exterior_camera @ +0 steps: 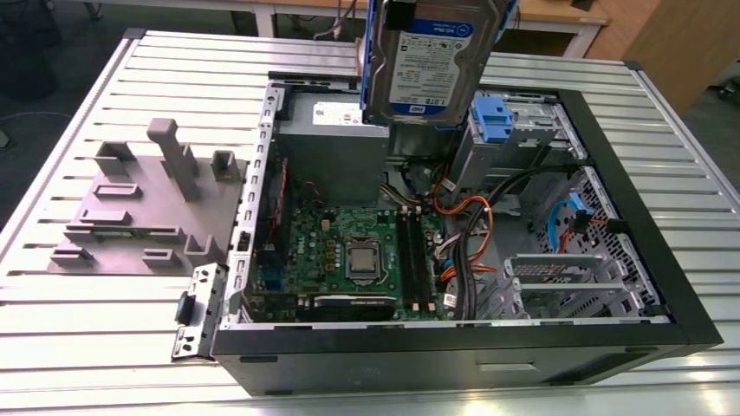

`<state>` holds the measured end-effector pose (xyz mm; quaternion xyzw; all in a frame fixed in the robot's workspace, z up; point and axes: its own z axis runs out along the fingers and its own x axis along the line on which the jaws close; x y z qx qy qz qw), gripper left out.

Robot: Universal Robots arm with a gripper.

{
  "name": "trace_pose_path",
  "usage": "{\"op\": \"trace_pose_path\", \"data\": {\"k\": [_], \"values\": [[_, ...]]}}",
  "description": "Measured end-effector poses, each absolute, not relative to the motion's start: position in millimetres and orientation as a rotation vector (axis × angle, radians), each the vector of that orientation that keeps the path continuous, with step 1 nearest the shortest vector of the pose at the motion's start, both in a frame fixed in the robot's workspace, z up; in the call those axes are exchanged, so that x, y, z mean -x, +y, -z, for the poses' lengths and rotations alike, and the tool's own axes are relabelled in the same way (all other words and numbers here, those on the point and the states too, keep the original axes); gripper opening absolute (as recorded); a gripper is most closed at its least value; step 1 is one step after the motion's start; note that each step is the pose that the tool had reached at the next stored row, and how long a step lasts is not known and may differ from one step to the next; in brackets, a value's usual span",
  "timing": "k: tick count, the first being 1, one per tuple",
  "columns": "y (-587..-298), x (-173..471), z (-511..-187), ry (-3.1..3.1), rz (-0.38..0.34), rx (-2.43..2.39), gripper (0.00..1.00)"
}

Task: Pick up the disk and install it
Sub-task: 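Insert the disk into the insertion slot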

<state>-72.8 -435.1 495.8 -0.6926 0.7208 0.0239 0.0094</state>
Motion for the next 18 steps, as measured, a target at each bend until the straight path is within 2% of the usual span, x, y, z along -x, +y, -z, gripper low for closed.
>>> {"op": "trace_pose_path", "data": {"k": [18], "values": [[-448, 73, -496, 2.252, -0.072, 2.164, 0.37]]}}
